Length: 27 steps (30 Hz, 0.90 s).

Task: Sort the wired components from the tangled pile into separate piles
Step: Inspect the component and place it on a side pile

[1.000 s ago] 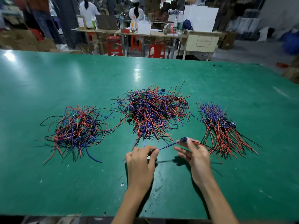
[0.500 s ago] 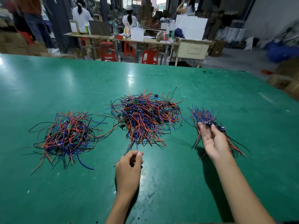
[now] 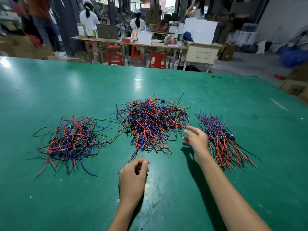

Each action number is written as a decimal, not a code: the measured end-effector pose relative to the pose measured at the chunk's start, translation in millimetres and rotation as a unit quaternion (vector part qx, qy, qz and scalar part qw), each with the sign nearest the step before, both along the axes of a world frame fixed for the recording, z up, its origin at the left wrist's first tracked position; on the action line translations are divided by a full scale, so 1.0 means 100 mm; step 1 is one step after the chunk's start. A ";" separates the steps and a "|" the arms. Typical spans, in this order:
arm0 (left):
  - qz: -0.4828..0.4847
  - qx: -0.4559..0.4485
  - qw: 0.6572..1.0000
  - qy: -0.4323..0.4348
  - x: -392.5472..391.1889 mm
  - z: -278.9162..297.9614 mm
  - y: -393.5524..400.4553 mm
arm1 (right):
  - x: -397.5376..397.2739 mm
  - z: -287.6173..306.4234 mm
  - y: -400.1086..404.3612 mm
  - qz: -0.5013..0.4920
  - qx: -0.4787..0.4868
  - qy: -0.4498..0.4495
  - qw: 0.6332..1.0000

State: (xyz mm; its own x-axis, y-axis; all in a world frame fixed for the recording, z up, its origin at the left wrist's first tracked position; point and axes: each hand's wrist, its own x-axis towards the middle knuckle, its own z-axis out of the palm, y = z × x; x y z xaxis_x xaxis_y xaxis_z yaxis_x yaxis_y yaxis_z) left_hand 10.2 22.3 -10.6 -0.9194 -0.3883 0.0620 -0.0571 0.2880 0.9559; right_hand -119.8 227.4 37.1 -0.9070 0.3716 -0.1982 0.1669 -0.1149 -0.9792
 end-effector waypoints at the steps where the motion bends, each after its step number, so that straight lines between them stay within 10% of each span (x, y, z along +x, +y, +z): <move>1: 0.000 -0.005 1.000 -0.001 0.00 0.00 0.00 | -0.02 -0.05 -0.08 0.019 0.069 0.002 0.997; 7: 0.001 -0.014 1.000 -0.002 -0.02 -0.02 -0.01 | -0.18 -0.25 -0.32 0.013 0.281 -0.059 0.958; 18: -0.006 0.006 1.000 0.014 -0.04 -0.02 0.00 | 0.43 -0.44 -0.34 0.010 0.226 0.127 0.966; 27: -0.076 0.167 0.983 0.001 -0.28 0.17 0.11 | 1.03 -0.40 -0.48 0.194 0.415 0.305 0.835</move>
State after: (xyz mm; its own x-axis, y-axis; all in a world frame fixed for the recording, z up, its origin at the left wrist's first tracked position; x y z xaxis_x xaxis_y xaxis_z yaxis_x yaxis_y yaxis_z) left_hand -17.7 33.5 6.4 -0.9685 -0.2452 -0.0436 -0.0357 -0.0364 0.9987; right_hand -16.8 179.7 -3.1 -0.8296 -0.1944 0.5234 -0.5245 0.5927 -0.6112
